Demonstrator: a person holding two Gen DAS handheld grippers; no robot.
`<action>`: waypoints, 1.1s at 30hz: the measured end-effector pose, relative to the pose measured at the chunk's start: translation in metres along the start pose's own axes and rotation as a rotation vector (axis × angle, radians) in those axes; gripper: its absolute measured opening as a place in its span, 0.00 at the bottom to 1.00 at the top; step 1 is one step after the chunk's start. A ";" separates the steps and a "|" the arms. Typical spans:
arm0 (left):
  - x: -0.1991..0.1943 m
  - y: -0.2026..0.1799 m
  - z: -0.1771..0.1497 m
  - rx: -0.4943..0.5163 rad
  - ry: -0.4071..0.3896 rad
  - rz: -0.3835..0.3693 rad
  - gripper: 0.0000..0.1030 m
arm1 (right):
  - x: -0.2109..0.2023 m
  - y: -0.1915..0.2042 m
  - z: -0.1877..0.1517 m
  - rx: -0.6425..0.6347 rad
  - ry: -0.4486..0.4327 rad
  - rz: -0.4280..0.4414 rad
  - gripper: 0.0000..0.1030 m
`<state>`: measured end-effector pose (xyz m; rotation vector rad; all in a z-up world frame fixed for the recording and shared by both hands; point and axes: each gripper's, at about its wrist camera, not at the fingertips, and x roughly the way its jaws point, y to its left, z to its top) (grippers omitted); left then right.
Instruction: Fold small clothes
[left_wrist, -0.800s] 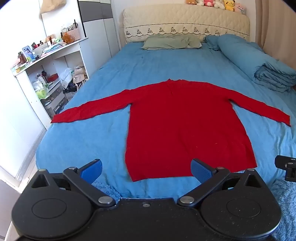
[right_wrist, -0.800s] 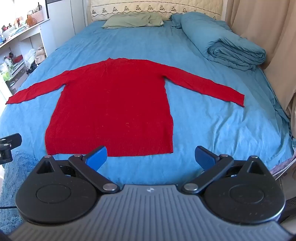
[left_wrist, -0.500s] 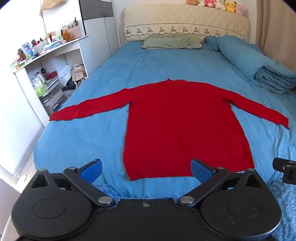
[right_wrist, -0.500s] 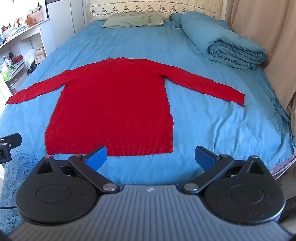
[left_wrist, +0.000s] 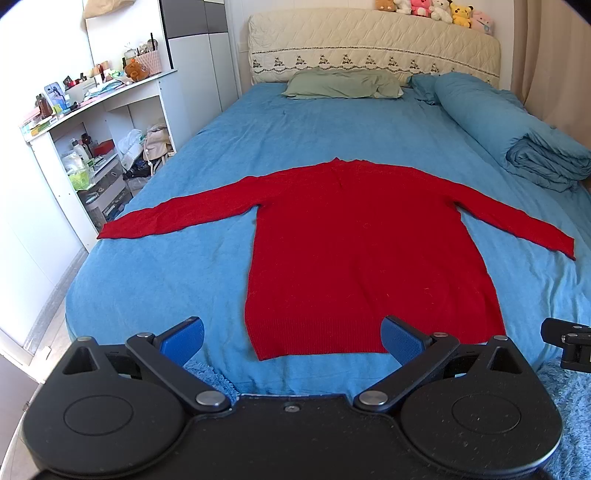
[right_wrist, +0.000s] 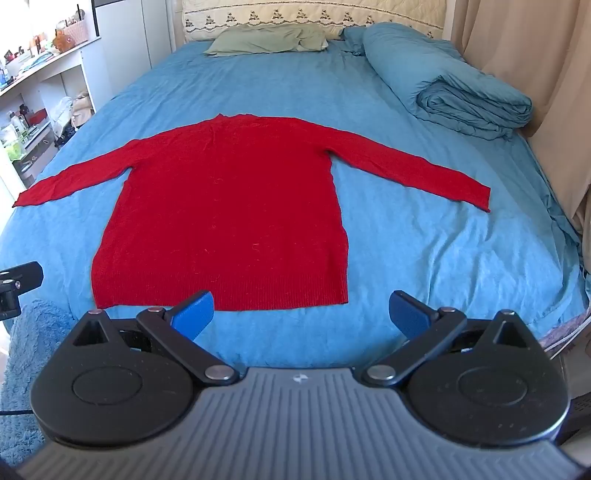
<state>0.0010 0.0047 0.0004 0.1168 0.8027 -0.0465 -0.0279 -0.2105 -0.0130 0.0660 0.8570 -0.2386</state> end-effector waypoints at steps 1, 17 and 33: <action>0.000 0.000 0.000 -0.001 0.001 0.000 1.00 | 0.000 0.000 0.000 0.000 0.000 0.000 1.00; -0.001 0.001 0.001 -0.007 0.000 -0.004 1.00 | 0.000 0.002 -0.003 -0.002 0.002 0.000 1.00; -0.001 0.001 0.001 -0.006 0.003 -0.004 1.00 | 0.001 0.003 -0.001 -0.007 0.004 0.000 1.00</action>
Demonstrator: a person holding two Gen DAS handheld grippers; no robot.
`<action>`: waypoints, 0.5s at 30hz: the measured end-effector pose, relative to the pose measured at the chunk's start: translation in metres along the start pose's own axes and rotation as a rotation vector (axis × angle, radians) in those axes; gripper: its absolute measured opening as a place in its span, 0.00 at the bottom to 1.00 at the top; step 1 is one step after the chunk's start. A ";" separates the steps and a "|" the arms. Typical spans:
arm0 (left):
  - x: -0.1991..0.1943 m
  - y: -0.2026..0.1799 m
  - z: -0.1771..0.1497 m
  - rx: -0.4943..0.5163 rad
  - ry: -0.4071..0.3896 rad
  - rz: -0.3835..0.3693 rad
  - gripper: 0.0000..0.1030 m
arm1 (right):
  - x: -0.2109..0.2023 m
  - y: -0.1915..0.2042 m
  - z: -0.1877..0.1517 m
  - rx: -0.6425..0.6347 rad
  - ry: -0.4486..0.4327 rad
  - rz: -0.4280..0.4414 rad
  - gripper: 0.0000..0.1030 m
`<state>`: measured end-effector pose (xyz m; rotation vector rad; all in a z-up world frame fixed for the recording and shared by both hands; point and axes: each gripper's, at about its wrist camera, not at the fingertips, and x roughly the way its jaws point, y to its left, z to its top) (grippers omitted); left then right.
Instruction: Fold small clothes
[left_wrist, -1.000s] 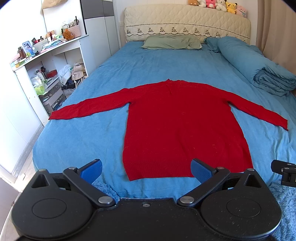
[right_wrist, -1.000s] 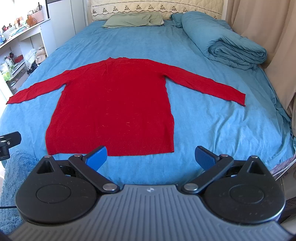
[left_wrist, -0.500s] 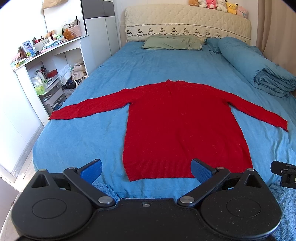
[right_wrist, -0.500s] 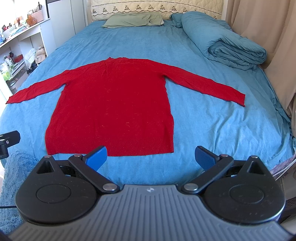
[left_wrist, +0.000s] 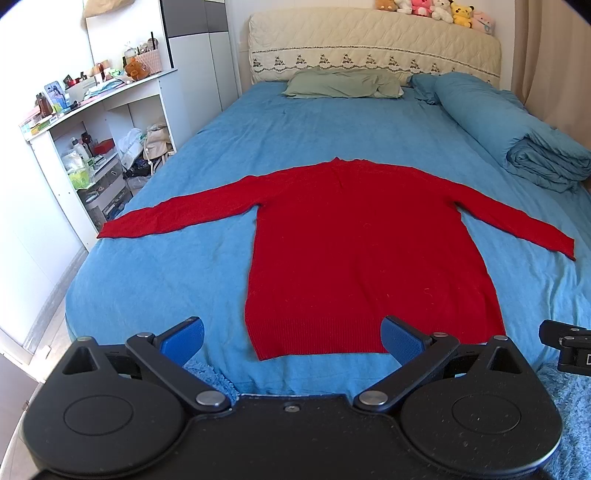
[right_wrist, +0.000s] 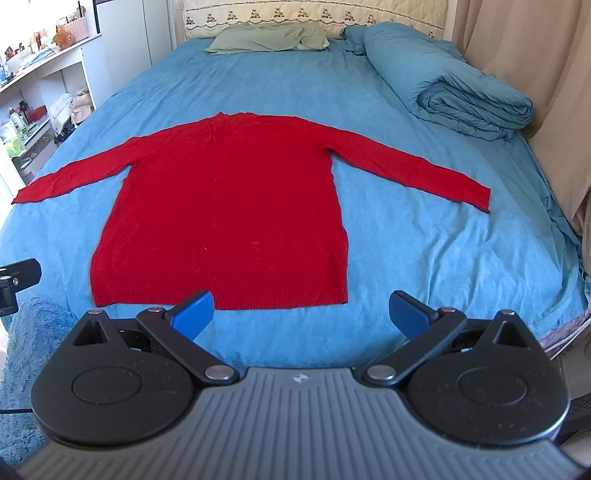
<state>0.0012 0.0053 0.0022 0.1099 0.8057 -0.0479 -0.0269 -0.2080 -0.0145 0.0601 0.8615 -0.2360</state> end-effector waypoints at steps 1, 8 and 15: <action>0.000 0.000 0.000 0.000 0.000 0.000 1.00 | 0.000 0.000 0.000 0.000 0.000 -0.001 1.00; 0.000 0.000 0.000 0.000 0.001 0.001 1.00 | 0.000 0.001 0.000 0.001 0.002 0.001 1.00; 0.001 0.001 0.000 -0.003 0.003 -0.003 1.00 | 0.000 0.000 0.000 0.000 0.002 0.002 1.00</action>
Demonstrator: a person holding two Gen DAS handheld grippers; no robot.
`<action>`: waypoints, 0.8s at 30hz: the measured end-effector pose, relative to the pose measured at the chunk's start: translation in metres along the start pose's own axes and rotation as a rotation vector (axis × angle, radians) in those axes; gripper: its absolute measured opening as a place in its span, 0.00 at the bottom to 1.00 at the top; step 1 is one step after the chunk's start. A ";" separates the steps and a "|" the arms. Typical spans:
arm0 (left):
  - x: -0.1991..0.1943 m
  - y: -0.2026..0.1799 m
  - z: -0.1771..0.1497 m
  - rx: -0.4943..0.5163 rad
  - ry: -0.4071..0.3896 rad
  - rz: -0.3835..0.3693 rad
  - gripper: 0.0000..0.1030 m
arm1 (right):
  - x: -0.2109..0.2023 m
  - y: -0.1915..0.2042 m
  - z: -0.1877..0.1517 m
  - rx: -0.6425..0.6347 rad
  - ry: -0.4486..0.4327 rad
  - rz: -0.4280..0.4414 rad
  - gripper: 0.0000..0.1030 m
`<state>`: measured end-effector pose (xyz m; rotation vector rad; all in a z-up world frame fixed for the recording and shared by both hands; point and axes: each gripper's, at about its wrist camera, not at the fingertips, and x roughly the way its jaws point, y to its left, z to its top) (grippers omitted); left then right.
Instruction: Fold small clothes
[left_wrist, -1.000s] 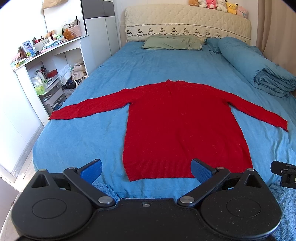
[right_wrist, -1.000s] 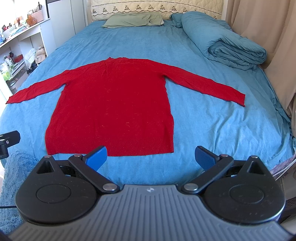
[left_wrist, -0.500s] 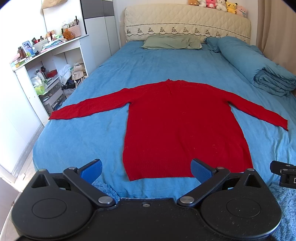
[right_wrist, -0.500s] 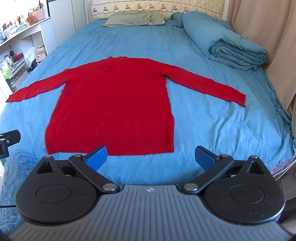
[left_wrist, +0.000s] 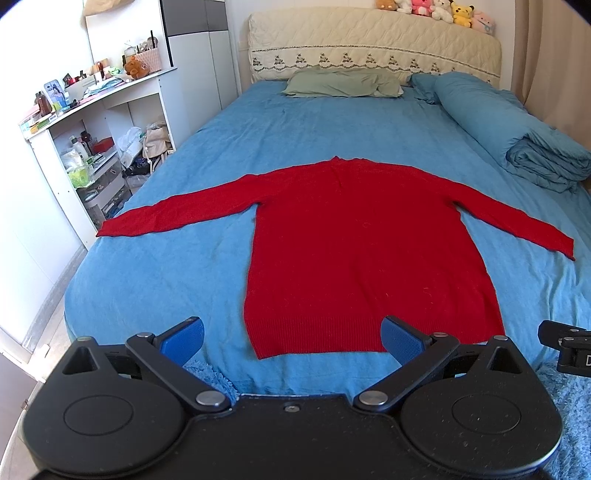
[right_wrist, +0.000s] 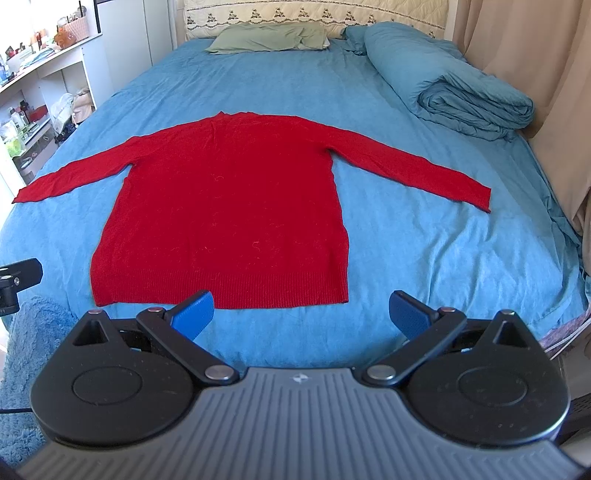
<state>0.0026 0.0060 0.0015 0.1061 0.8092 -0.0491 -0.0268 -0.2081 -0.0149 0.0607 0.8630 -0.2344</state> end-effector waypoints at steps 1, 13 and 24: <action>0.000 0.000 0.000 0.000 0.000 -0.001 1.00 | 0.000 0.000 0.000 0.001 0.001 0.000 1.00; 0.000 0.000 -0.001 0.001 -0.002 -0.002 1.00 | 0.000 0.001 0.000 0.000 0.001 -0.001 1.00; 0.000 0.002 -0.001 0.002 -0.004 -0.004 1.00 | -0.002 0.001 0.002 -0.002 -0.002 0.000 1.00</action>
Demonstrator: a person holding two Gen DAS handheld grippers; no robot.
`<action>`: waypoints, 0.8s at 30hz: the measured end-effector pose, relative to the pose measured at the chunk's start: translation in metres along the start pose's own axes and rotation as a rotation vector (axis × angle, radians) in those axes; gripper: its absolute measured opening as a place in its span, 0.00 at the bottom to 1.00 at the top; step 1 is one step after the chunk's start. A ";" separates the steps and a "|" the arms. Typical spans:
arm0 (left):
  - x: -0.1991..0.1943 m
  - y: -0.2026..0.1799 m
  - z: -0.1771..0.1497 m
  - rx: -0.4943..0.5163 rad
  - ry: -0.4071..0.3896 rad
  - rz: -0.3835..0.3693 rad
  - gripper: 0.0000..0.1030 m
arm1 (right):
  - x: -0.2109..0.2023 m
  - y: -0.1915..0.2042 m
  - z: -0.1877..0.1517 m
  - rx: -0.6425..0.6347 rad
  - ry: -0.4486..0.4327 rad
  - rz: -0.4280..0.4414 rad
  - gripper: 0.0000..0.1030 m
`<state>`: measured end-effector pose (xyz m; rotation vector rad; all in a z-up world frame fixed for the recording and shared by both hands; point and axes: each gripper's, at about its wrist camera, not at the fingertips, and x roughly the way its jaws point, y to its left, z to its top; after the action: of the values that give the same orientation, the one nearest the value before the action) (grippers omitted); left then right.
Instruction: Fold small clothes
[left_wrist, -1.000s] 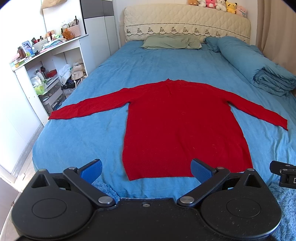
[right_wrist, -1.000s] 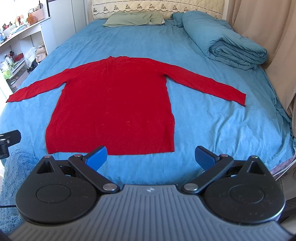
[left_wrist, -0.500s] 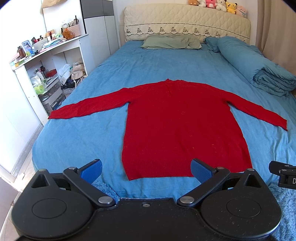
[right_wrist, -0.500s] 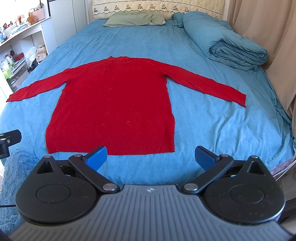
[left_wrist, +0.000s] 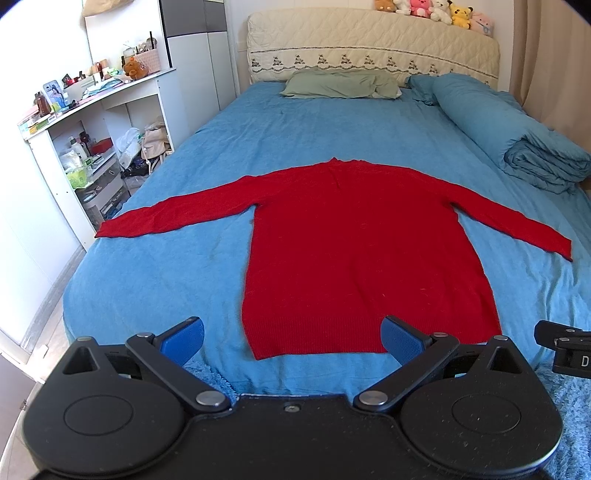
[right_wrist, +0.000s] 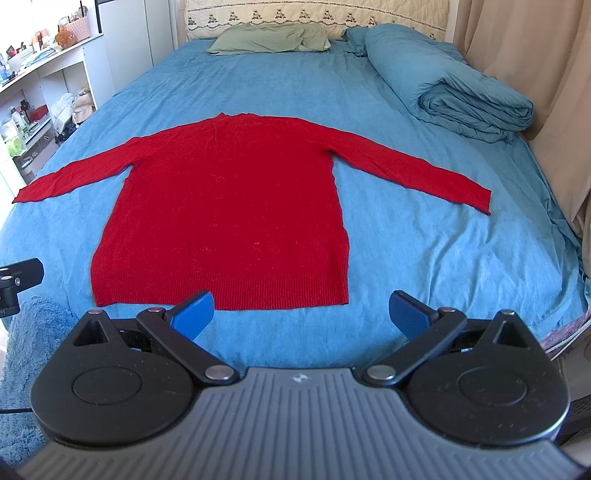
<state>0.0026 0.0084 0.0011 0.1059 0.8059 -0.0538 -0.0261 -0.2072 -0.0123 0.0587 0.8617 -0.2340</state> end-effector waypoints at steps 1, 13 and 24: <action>-0.001 0.000 0.001 -0.001 -0.002 0.001 1.00 | -0.001 0.000 0.000 0.000 -0.001 0.001 1.00; 0.023 -0.011 0.057 0.036 -0.074 -0.037 1.00 | 0.012 -0.041 0.033 0.086 -0.035 0.012 1.00; 0.143 -0.079 0.160 0.116 -0.053 -0.189 1.00 | 0.104 -0.158 0.097 0.221 -0.079 -0.194 1.00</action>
<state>0.2094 -0.0898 0.0024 0.1373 0.7582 -0.2809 0.0758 -0.3934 -0.0210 0.1715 0.7606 -0.5102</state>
